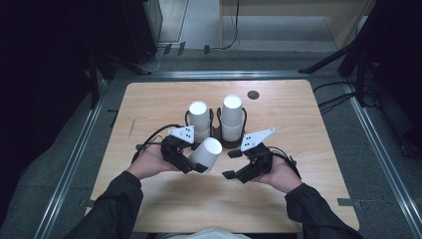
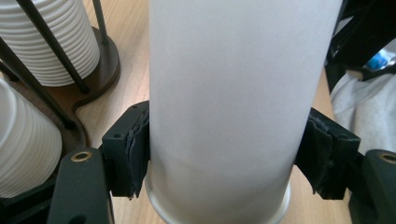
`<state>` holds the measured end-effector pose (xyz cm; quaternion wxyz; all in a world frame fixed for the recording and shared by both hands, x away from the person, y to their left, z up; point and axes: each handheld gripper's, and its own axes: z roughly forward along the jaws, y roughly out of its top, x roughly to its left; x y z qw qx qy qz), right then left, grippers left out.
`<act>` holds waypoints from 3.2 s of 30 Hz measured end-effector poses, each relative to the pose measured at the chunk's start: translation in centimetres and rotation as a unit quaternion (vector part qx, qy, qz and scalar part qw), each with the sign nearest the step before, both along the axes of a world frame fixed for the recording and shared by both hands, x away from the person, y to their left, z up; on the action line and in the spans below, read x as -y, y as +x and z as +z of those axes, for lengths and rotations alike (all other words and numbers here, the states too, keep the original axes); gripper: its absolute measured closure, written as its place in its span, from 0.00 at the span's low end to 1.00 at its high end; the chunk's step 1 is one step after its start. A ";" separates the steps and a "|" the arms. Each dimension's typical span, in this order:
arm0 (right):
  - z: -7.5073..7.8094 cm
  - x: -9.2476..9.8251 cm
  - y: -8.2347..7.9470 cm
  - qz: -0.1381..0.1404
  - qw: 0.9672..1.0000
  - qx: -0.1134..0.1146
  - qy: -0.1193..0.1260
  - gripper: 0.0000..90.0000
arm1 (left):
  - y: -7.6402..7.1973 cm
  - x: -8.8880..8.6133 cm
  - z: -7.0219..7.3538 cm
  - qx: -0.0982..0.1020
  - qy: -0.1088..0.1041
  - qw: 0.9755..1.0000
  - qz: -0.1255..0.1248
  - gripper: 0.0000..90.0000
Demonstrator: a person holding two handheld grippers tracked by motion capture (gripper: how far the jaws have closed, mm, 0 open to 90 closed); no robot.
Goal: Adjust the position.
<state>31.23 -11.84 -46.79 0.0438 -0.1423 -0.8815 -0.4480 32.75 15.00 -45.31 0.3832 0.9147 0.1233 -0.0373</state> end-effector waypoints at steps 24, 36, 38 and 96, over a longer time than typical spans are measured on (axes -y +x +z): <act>-0.3 -1.7 -0.2 0.013 1.000 0.021 -0.001 0.26 | -0.5 3.4 -1.7 0.011 0.122 0.990 -0.074 0.31; -0.5 -2.7 -0.4 0.024 0.999 0.024 -0.008 0.33 | -0.5 4.3 -2.0 -0.001 0.127 0.987 -0.094 0.30; -0.4 -2.6 -0.4 0.028 0.999 0.020 -0.011 0.37 | -0.6 4.2 -2.0 0.000 0.122 0.988 -0.093 0.30; 3.5 0.8 0.3 0.008 0.992 0.005 0.125 0.37 | -1.3 0.4 0.1 0.014 -0.112 0.994 -0.004 0.23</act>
